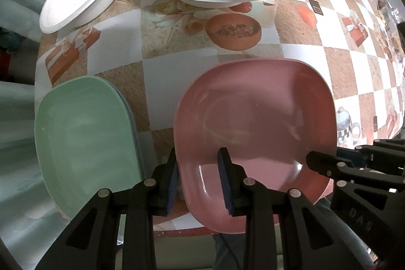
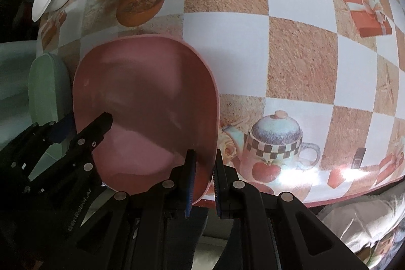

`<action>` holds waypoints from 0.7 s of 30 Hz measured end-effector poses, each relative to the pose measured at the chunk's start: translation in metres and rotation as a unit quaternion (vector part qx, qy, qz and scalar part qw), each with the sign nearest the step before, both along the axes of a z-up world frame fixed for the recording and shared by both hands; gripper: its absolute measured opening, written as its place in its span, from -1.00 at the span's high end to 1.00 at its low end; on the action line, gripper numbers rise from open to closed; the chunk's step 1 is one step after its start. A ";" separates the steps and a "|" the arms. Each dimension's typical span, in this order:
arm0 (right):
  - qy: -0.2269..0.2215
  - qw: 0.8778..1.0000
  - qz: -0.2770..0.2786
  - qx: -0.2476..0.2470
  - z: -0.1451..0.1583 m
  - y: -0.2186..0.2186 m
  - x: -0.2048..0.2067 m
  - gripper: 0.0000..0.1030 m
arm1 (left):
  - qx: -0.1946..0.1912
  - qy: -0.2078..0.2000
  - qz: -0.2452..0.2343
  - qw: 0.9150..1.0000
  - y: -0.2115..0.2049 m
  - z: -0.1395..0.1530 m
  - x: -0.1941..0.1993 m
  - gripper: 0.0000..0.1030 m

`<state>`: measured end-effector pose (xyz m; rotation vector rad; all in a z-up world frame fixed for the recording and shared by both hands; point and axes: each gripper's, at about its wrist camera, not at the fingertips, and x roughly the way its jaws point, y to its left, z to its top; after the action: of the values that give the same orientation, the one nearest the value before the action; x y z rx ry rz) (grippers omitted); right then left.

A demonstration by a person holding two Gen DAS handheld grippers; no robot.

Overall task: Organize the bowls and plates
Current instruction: 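Carry the pink plate with both tools over the green plate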

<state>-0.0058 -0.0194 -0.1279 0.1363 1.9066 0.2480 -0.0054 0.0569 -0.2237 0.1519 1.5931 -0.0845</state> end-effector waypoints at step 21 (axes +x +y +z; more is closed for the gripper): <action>-0.030 0.999 0.022 -0.002 0.038 0.017 0.018 0.72 | -0.023 -0.058 0.026 0.998 0.031 0.052 -0.024 0.36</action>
<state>0.0125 -0.0020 -0.0900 0.0826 1.8518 0.2756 -0.0290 0.0881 -0.1715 0.0782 1.4767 -0.0699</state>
